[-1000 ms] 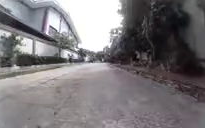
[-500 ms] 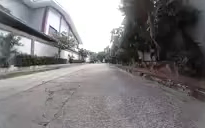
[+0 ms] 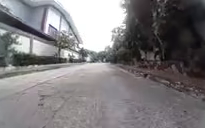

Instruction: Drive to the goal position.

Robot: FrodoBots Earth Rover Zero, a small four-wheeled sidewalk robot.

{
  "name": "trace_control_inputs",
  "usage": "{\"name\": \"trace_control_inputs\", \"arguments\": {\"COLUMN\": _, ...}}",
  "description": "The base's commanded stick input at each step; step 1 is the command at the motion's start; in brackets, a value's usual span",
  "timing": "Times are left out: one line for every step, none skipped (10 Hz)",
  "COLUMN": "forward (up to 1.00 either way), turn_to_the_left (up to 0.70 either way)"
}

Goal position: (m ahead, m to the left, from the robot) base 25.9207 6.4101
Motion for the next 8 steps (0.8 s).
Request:
{"name": "trace_control_inputs", "arguments": {"forward": 0.70, "turn_to_the_left": -0.35}}
{"name": "trace_control_inputs", "arguments": {"forward": 0.70, "turn_to_the_left": -0.35}}
{"name": "trace_control_inputs", "arguments": {"forward": 0.70, "turn_to_the_left": -0.17}}
{"name": "trace_control_inputs", "arguments": {"forward": 0.70, "turn_to_the_left": 0.00}}
{"name": "trace_control_inputs", "arguments": {"forward": 0.70, "turn_to_the_left": 0.00}}
{"name": "trace_control_inputs", "arguments": {"forward": 0.70, "turn_to_the_left": 0.00}}
{"name": "trace_control_inputs", "arguments": {"forward": 0.70, "turn_to_the_left": 0.00}}
{"name": "trace_control_inputs", "arguments": {"forward": 0.70, "turn_to_the_left": 0.00}}
